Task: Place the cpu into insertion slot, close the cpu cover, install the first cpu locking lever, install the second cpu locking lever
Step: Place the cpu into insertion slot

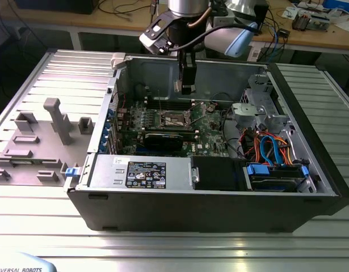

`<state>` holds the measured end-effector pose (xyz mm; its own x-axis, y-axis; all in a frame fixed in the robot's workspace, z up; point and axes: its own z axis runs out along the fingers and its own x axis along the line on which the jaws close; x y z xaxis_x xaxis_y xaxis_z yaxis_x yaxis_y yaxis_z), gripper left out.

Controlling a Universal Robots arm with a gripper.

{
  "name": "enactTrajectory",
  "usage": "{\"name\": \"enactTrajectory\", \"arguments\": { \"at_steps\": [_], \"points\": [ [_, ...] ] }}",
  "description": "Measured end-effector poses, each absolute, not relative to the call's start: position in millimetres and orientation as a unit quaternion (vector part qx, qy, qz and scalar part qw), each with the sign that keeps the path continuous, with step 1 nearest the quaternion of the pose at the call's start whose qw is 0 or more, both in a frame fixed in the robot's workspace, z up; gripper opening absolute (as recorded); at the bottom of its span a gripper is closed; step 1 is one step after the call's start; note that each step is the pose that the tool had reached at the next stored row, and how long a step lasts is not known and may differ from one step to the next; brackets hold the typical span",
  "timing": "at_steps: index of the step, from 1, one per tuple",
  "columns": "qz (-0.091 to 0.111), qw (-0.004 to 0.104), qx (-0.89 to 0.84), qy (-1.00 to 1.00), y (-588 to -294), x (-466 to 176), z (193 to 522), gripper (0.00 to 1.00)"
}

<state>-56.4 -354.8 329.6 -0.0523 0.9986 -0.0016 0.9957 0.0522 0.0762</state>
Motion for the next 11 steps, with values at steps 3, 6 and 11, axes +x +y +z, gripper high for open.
{"name": "enactTrajectory", "arguments": {
  "at_steps": [3, 6, 11],
  "points": [
    [0.027, 0.027, 0.688, 0.725, -354.8, -56.4, 327.3, 0.54],
    [0.027, 0.027, 0.688, 0.725, -354.8, -56.4, 327.0, 0.54],
    [0.027, 0.027, 0.688, 0.725, -354.8, -56.4, 325.7, 0.54]
  ]
}}
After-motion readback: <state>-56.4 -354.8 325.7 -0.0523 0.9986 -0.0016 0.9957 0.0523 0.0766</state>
